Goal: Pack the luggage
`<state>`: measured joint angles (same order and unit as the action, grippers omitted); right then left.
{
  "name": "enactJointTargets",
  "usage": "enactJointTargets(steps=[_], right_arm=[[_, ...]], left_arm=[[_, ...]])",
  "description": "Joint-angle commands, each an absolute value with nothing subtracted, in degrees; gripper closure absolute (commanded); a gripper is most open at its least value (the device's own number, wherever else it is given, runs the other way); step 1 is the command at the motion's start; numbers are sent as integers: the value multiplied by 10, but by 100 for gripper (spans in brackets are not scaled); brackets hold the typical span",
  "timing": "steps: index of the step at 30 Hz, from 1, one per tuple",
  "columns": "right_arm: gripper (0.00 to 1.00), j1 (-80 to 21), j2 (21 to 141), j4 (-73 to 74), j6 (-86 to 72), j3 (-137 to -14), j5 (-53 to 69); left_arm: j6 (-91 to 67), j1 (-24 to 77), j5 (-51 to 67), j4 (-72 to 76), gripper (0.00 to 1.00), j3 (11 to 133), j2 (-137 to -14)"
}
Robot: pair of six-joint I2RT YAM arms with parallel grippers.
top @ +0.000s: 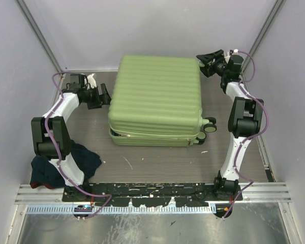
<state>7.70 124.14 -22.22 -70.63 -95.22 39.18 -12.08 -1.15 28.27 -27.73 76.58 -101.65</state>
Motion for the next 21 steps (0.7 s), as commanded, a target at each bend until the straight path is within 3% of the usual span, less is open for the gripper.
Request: enactJointTargets(steps=[1,5,11,13,21], right_arm=[[44,53,1207,-314,-711,-1016,411],[64,39,1197,-326,-725,-1045,418],[68,33,1213,-311,-701,-1062,410],[62,38,1227,-293,-680,-1043,405],[14,61,1252,-219,-571,-971,424]], left_arm=[[-97,-3,306,-337,15,758,-1004],[-102,-6,312,-329,15,753,-992],[-102,-9,310,-331,14,743,-985],[-100,-10,308,-334,14,745,-986],[-111,-12,255,-347,15,742,-993]])
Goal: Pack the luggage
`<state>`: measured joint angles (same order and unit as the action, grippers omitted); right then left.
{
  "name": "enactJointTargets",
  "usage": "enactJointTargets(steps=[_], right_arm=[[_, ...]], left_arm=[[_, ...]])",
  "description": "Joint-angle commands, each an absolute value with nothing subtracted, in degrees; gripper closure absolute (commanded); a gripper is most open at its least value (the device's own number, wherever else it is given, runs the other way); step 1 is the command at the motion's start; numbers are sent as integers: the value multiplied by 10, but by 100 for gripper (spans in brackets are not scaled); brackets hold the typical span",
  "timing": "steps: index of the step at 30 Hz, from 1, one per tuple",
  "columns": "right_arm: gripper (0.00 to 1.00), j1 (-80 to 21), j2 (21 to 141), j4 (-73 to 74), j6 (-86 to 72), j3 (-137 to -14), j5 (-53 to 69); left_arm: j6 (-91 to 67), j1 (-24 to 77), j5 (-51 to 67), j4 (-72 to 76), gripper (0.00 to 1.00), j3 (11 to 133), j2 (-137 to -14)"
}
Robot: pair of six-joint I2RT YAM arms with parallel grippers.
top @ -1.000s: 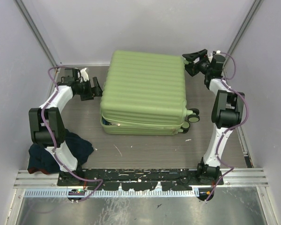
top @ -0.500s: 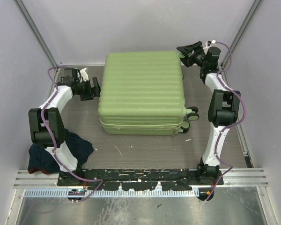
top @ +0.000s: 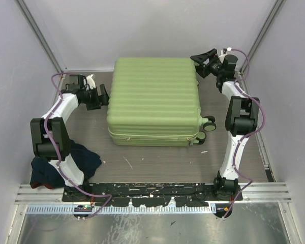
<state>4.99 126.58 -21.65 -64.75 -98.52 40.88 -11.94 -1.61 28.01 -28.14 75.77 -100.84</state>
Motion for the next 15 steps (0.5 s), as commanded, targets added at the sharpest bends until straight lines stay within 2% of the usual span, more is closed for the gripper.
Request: enactJointTargets(steps=[1,3,9,12,15], right_arm=[[7,67,1247,-212,-561,-967,426],[2,82,1240,-199,-551,-967,439],[0,148,1182,-111,-482,-916,478],[1,184,1135,-66,-442,-856,485],[8,205,1094,-6,-376,-791,477]], left_arm=[[-117,-16,251,-344,15,733,-990],[-131,-28,256,-335,15,719,-981],[-142,-86,302,-314,14,683,-943],[-110,-97,308,-310,15,663,-929],[-89,-88,311,-312,16,651,-930]])
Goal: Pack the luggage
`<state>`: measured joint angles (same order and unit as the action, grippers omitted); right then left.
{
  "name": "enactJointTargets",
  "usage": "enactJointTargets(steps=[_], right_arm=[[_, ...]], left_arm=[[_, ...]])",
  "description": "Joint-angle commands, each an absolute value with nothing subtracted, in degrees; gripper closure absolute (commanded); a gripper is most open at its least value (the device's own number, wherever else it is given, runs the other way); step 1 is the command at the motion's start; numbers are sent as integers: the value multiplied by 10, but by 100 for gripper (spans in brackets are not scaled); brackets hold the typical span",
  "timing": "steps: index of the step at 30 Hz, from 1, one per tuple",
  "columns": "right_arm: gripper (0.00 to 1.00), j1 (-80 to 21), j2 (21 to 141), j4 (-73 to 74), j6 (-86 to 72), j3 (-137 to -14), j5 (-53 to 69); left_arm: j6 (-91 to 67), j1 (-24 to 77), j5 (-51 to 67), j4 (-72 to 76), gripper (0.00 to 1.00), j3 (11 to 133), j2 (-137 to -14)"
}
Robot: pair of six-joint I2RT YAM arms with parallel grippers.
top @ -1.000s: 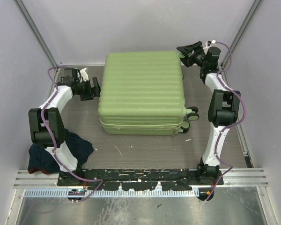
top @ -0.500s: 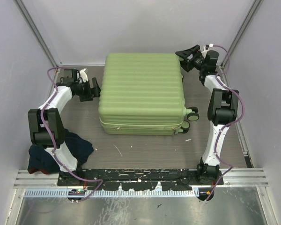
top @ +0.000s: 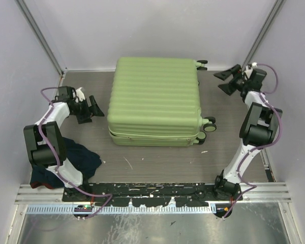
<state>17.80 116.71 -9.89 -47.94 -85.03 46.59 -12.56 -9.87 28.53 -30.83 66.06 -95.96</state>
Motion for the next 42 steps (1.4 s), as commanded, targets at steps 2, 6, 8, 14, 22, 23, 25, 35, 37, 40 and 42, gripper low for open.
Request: enactJointTargets(steps=[2,6,8,14,22,23,25,35,37,40,42], right_arm=[[13,206,1076,47,-328,-760,464],[21,197,1058,56,-306,-699,464],[23,183,1057,65,-300,-686,470],[24,133,1030,48,-311,-645,474],[33,92,1027,-20,-381,-608,482],[35,87,1032,-32,-390,-607,481],[40,75,1046,-55,-408,-614,479],[64,32,1159,-192,-489,-712,466],[70,30,1192,-192,-490,-756,466],[76,28,1228,-192,-491,-818,468],[77,24,1249,-192,-493,-846,469]], left_arm=[[-91,-79,322,-307,17,646,-935],[-99,-67,356,-285,18,642,-936],[-101,-67,377,-281,17,643,-934],[-106,-68,391,-275,14,636,-887],[-121,-50,373,-253,19,624,-907],[-125,-49,372,-254,21,628,-922],[-136,-49,371,-254,27,639,-947],[-156,-31,313,-260,69,715,-1038],[-156,-32,311,-267,71,732,-1051],[-157,-34,310,-277,73,757,-1068],[-159,-35,312,-281,75,771,-1079]])
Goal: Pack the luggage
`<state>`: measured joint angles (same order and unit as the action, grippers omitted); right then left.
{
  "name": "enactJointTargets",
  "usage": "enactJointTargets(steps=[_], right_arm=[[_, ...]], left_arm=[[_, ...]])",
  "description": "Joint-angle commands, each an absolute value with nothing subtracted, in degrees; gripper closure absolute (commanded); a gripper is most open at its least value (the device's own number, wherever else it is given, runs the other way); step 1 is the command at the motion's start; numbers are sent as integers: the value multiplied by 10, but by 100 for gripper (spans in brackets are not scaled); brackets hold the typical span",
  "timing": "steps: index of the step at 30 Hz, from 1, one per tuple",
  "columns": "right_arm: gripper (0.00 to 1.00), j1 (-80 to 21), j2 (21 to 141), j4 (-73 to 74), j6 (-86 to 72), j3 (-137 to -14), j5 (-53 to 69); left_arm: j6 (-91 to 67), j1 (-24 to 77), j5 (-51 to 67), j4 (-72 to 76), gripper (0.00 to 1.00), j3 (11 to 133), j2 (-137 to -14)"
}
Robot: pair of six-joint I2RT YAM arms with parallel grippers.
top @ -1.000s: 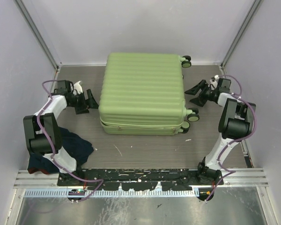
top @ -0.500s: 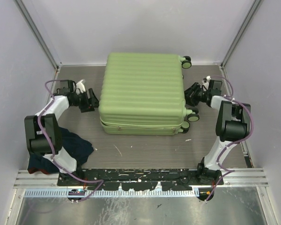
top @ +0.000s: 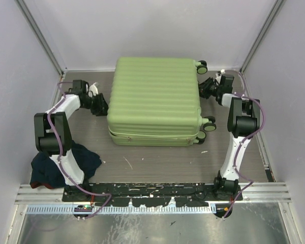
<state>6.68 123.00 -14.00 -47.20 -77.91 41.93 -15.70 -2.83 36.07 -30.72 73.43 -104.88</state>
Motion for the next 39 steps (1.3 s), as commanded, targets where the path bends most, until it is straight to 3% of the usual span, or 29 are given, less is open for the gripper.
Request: enactJointTargets(steps=[1,9,12,23,33,39], right_arm=[[78,23,1259,-194,-493,-857,468],[79,21,1342,-171,-480,-946,412],[68,21,1340,-109,-461,-943,385],[40,27,1164,-115,-455,-681,337],[45,16,1337,-312,-546,-823,331],[57,-2,1431,-337,-563,-935,320]], left_arm=[[-159,-35,316,-282,76,781,-1086],[-156,-34,343,-295,77,833,-1139],[-145,-35,341,-308,76,831,-1133],[-98,-33,328,-357,75,762,-1064],[-85,-37,339,-370,75,760,-1081],[-81,-44,353,-389,75,809,-1117]])
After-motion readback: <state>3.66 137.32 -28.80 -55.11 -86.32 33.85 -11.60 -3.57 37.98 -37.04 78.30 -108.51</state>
